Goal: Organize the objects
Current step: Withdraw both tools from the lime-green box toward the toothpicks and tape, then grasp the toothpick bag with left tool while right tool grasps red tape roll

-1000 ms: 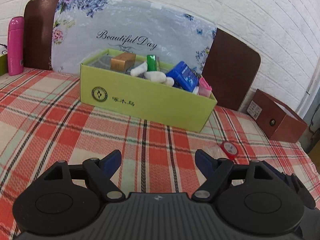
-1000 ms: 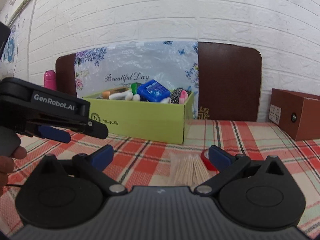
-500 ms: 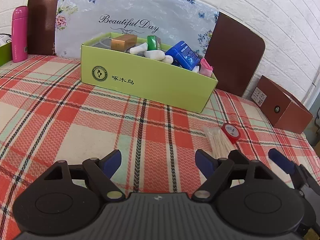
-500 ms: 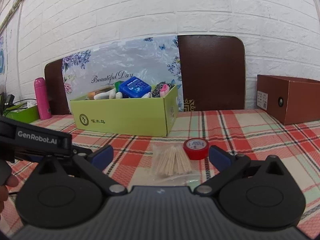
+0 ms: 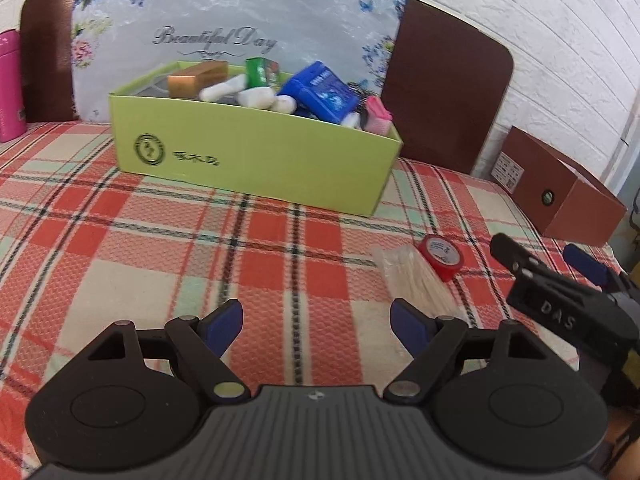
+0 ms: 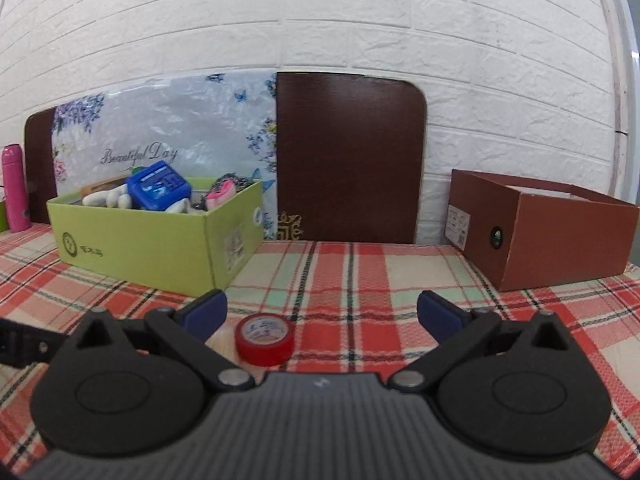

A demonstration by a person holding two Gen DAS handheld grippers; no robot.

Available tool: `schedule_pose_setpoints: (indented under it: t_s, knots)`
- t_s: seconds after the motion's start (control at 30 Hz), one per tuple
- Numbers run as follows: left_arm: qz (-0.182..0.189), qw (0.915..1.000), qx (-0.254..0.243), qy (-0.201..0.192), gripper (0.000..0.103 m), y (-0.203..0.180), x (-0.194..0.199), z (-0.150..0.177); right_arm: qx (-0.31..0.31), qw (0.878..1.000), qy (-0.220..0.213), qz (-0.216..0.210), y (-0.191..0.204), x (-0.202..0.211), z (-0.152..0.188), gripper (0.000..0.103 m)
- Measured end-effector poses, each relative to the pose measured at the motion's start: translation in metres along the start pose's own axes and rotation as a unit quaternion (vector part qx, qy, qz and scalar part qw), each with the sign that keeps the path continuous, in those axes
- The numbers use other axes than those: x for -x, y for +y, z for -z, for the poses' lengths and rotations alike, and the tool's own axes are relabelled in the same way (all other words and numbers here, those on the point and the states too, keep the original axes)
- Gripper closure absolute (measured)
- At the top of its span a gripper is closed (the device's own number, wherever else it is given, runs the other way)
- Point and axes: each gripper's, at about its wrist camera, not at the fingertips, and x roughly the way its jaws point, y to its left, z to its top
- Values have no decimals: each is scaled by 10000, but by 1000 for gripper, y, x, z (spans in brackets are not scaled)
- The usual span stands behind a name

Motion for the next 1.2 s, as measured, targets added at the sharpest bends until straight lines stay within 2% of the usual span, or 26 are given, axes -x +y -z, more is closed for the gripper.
schedule_pose_setpoints:
  t_s: [0.1, 0.2, 0.23, 0.3, 0.4, 0.5, 0.53, 0.57, 0.67, 0.77, 0.87, 0.97, 1.07, 1.1, 1.2]
  knots:
    - [112, 9999, -84, 51, 19, -16, -13, -1, -245, 9996, 90, 54, -10, -4, 8, 0]
    - [258, 9995, -124, 143, 19, -34, -32, -2, -487, 9988, -38, 86, -19, 0, 8, 0]
    - [326, 9993, -90, 158, 19, -37, -37, -2, -589, 9980, -62, 215, -22, 1, 9, 4]
    - [442, 9988, 43, 181, 19, -41, -47, -4, -886, 9955, -14, 349, -32, 0, 10, 4]
    - [426, 9988, 96, 215, 19, -47, -60, -6, -1284, 9910, 0, 367, -47, 0, 14, 4]
    - [400, 9991, -120, 94, 23, -53, -65, -6, -1265, 9912, -96, 372, -47, 3, 15, 4]
    - [400, 9989, -244, 69, 42, -54, -66, -5, -1199, 9921, -113, 350, -45, 4, 15, 4]
    - [393, 9983, -425, 50, 67, -56, -66, -4, -1126, 9931, -123, 318, -43, 4, 15, 4]
    - [497, 9969, -598, 104, 82, -49, -61, -2, -856, 9960, -166, 196, -33, 5, 14, 8]
    - [377, 9966, -722, 80, 87, -36, -47, -1, -573, 9981, -203, 29, -24, 6, 13, 12]
    - [230, 9965, -807, 27, 87, -15, -33, 3, -113, 9996, -80, -252, -7, 2, 11, 15]
    - [149, 9982, -574, 59, 87, 8, -22, 5, 484, 9979, 218, -380, 15, -8, 12, 19]
    - [129, 9993, -333, 52, 85, 18, -16, 7, 767, 9938, 618, -512, 28, -24, 13, 31]
    - [153, 9995, -275, 59, 84, 19, -16, 8, 733, 9930, 732, -562, 29, -29, 13, 36]
    - [282, 9993, -243, 94, 69, 16, -15, 10, 597, 9898, 1052, -755, 28, -45, 10, 38]
